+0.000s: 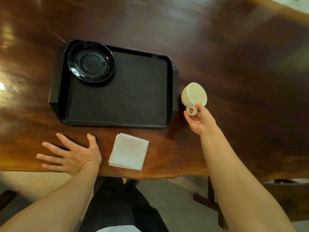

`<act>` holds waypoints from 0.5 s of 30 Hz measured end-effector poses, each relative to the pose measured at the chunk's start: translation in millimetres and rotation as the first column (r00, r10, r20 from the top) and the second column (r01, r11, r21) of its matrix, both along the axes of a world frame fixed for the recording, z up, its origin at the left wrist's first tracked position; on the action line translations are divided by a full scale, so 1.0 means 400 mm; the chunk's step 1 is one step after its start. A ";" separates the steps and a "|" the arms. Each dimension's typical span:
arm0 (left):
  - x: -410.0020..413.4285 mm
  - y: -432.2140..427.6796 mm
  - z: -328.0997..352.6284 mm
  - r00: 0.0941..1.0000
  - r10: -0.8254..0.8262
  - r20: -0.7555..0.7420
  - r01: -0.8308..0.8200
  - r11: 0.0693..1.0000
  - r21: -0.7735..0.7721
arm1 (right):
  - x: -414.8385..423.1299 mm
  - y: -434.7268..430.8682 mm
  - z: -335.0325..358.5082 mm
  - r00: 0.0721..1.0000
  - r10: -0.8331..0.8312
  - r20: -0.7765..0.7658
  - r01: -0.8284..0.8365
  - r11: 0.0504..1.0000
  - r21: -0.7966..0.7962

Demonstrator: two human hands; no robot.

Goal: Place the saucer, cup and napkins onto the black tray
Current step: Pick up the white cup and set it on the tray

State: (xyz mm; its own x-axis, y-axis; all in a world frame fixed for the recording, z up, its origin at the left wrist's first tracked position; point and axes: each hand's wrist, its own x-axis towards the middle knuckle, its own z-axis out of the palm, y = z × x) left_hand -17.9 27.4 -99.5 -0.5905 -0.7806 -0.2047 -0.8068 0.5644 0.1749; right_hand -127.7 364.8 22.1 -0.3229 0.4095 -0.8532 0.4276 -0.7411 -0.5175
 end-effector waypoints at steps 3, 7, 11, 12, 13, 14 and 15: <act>-0.001 0.001 0.000 1.000 -0.002 0.002 0.002 1.000 0.004 | -0.009 -0.009 0.004 0.999 0.015 -0.040 -0.015 1.000 0.005; 0.001 0.000 0.002 1.000 -0.001 -0.004 0.001 1.000 -0.002 | -0.042 -0.034 0.017 0.995 0.046 -0.090 -0.046 0.999 0.010; -0.002 0.001 0.001 1.000 -0.001 0.003 0.001 1.000 -0.004 | -0.087 -0.082 0.029 0.987 0.106 -0.124 -0.105 0.994 0.013; -0.003 0.000 0.001 1.000 0.001 0.007 -0.001 1.000 -0.005 | -0.098 -0.095 0.032 0.985 0.113 -0.127 -0.113 0.994 0.009; -0.003 0.000 0.002 1.000 0.002 0.011 -0.001 1.000 -0.004 | -0.110 -0.109 0.035 0.985 0.120 -0.126 -0.121 0.993 0.003; -0.003 0.000 0.002 1.000 0.001 0.013 -0.001 1.000 -0.003 | -0.122 -0.123 0.037 0.983 0.131 -0.126 -0.132 0.991 0.000; -0.002 0.000 0.002 1.000 -0.001 0.012 0.001 1.000 -0.004 | -0.133 -0.137 0.038 0.982 0.141 -0.125 -0.142 0.990 -0.001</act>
State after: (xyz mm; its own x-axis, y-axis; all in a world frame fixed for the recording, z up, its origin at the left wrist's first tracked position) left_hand -18.8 27.4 -98.5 -0.5889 -0.7807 -0.2091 -0.8082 0.5660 0.1629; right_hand -180.8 310.1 37.1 -0.4804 0.3445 -0.8066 0.4612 -0.6830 -0.5664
